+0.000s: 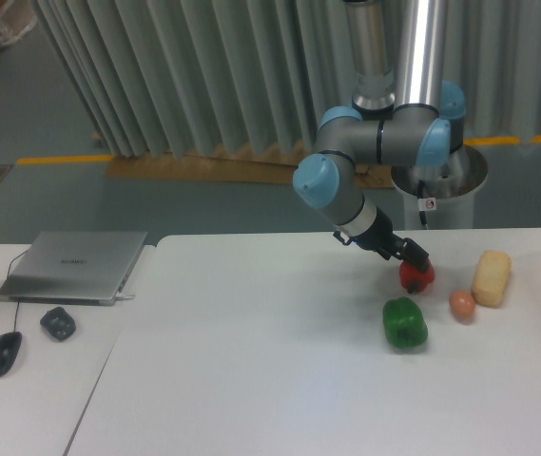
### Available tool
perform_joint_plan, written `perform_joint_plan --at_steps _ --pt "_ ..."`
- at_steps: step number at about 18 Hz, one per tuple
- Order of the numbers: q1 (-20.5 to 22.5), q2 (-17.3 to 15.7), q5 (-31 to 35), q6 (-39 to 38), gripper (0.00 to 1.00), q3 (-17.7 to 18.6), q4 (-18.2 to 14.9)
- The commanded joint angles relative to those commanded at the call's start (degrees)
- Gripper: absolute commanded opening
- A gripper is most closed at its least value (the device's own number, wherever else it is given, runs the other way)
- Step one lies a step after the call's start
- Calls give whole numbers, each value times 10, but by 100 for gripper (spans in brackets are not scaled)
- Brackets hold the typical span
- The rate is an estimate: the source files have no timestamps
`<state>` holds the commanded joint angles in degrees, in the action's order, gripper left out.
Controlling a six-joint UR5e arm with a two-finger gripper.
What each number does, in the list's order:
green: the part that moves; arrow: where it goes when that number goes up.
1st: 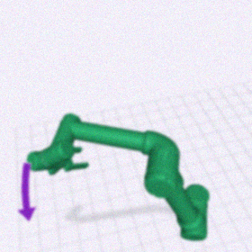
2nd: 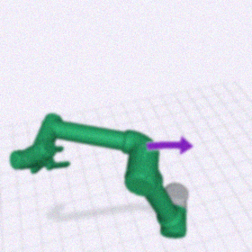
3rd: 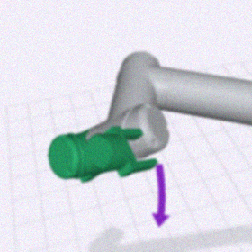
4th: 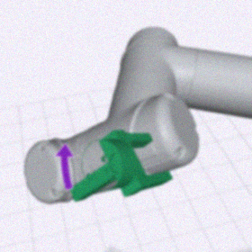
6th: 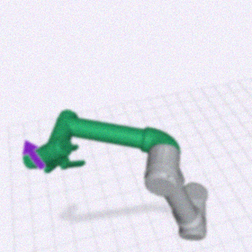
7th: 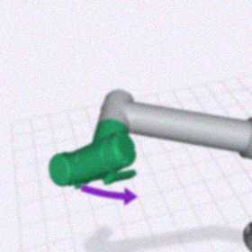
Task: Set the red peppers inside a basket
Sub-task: 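Lower the open gripper onto the red bell pepper, then close the gripper around the red bell pepper and lift it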
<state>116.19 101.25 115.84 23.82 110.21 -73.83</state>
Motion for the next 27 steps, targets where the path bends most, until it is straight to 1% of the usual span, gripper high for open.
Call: perform_joint_plan --at_steps 10,15,16,18,19,22,23,25,27 --pt "4 17 0 1 100 -5 3" --pt "8 17 0 3 100 -9 3" --pt "8 17 1 3 97 -10 3" --pt "8 17 0 3 88 -10 3" --pt "8 17 0 3 75 -10 3" --pt "8 17 0 3 73 -10 3" --pt "8 17 0 3 67 -10 3" --pt "9 17 0 3 67 -10 3" --pt "9 16 1 3 64 -10 3"
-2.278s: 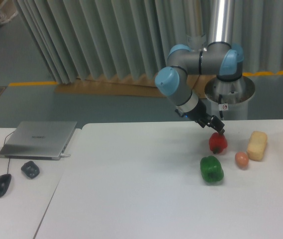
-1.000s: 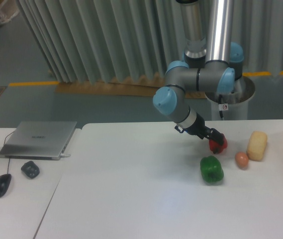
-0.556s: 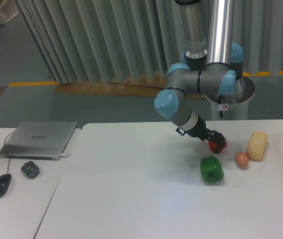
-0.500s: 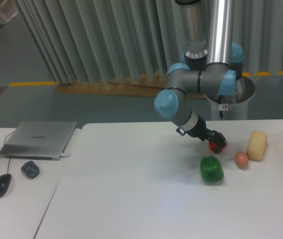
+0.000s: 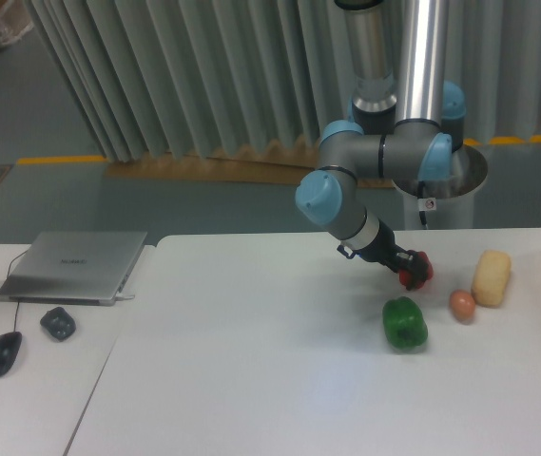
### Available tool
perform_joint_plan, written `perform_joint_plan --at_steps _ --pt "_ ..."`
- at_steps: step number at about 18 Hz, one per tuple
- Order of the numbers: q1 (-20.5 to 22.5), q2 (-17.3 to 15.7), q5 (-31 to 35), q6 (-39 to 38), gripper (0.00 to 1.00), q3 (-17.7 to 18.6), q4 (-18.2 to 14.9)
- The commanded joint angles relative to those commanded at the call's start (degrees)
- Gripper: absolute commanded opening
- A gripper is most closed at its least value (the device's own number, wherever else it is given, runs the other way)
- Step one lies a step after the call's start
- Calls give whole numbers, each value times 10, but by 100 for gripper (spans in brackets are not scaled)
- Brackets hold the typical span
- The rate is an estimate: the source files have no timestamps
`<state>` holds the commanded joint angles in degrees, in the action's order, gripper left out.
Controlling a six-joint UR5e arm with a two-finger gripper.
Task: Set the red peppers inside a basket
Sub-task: 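Close the gripper around the red bell pepper and lift it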
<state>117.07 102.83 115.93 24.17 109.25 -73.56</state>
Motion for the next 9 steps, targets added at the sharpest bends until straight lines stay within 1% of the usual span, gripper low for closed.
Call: perform_joint_plan --at_steps 9 --pt "0 -15 -9 2 63 -23 -3"
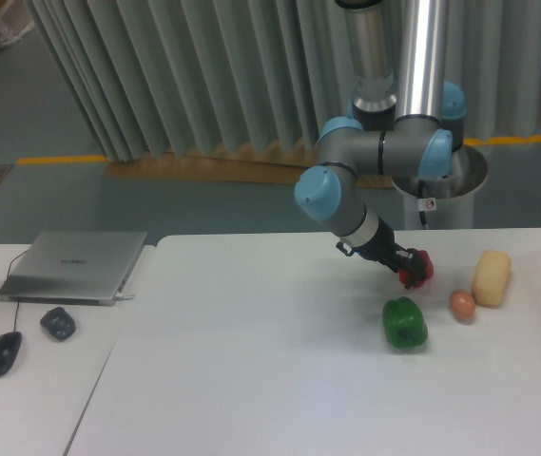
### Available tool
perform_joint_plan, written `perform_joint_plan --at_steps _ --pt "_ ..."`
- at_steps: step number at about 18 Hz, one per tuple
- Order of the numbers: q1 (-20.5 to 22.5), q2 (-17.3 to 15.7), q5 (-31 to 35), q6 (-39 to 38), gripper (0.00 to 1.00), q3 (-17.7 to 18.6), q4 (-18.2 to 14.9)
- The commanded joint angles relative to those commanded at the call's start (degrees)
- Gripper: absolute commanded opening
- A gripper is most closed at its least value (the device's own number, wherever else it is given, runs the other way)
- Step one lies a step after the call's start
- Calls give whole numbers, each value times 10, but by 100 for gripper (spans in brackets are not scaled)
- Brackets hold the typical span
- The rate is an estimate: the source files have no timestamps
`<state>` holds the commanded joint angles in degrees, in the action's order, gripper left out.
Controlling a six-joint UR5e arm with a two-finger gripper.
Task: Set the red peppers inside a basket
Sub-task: 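Close the gripper around the red bell pepper and lift it, then carry the red bell pepper over to the yellow basket and release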
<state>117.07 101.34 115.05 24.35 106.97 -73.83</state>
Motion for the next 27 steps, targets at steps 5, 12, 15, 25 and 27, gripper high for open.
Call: perform_joint_plan --at_steps 5,12,15,25,27 --pt "14 -32 -3 34 63 -9 -6" --pt "150 -98 -63 228 63 -40 -22" --pt "219 -98 -65 323 63 -57 -24" --pt "409 -7 -106 564 63 -124 35" --pt "423 23 -106 594 63 -126 72"
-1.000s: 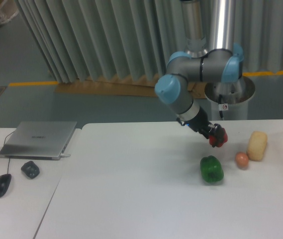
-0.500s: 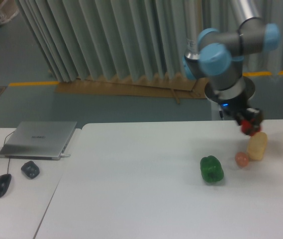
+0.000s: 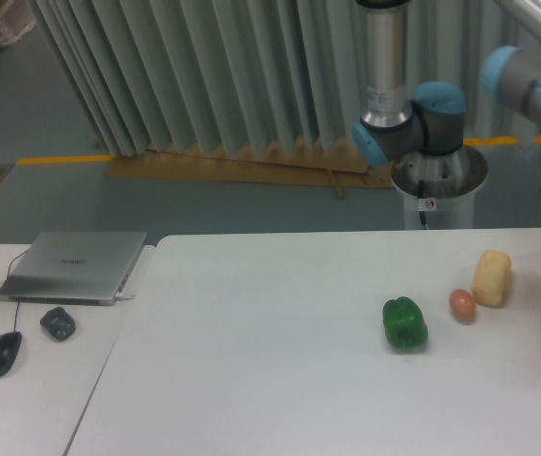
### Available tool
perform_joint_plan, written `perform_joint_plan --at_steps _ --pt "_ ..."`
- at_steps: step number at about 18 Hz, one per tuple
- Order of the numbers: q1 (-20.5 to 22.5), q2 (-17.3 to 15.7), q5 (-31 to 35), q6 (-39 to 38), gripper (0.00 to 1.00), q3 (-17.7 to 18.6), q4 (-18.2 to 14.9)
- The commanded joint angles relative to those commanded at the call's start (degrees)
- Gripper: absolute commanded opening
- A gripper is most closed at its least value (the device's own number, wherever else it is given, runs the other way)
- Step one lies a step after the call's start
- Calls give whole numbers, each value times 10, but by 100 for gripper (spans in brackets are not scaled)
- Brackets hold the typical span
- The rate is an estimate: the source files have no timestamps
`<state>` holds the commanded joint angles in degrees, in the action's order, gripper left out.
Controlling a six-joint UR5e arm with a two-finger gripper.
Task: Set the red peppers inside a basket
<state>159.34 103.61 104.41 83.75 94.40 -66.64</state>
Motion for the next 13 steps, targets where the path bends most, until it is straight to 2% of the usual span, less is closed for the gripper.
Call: perform_joint_plan --at_steps 2,5,11,13 --pt "11 23 0 20 63 0 28" --pt "32 49 0 72 63 -3 48" --pt "63 55 0 162 64 -6 50" --pt "65 56 0 165 66 -8 50"
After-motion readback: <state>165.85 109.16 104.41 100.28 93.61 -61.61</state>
